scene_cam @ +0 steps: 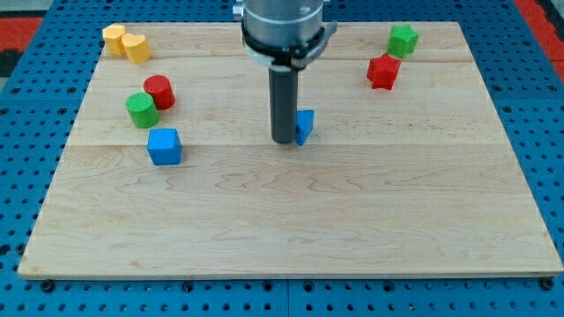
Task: Push the blue triangle to the top center
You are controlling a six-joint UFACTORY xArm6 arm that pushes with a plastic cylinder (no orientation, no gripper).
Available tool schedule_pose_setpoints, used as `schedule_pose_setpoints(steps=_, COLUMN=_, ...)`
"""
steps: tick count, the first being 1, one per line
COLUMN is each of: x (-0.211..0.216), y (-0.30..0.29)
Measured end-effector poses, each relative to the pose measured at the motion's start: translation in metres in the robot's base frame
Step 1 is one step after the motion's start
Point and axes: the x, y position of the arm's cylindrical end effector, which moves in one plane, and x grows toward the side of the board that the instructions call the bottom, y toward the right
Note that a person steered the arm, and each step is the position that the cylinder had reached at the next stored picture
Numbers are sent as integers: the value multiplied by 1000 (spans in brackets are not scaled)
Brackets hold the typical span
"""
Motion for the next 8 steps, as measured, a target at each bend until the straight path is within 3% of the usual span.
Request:
schedule_pose_setpoints(steps=4, x=7, y=-7)
schedule_pose_setpoints(steps=5, x=35, y=-24)
schedule_pose_setpoints(steps=7, x=126, y=-2)
schedule_pose_setpoints(steps=8, x=132, y=32)
